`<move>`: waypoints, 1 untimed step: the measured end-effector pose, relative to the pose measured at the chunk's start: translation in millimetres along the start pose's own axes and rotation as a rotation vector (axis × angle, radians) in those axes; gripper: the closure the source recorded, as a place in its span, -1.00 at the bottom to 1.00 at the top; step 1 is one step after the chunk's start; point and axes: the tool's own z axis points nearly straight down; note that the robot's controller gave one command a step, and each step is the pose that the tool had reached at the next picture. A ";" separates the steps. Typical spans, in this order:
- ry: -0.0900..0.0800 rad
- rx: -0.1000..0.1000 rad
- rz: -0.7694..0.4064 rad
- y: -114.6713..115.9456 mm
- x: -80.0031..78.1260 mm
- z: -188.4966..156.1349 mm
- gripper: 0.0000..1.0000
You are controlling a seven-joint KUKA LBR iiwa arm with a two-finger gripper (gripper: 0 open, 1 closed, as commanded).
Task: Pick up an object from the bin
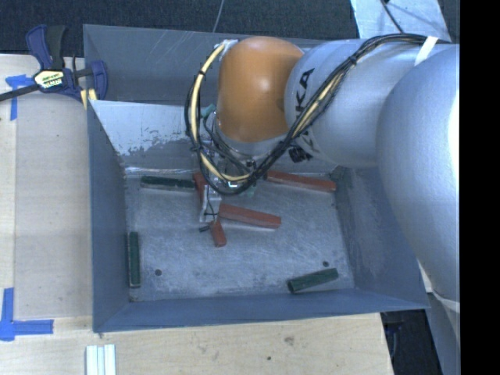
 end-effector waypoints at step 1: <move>-0.008 -0.001 0.003 -0.4 -2.1 -4.9 -1.00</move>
Offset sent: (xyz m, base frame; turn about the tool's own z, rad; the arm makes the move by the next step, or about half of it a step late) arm -0.0254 -0.0524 -0.0721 0.1143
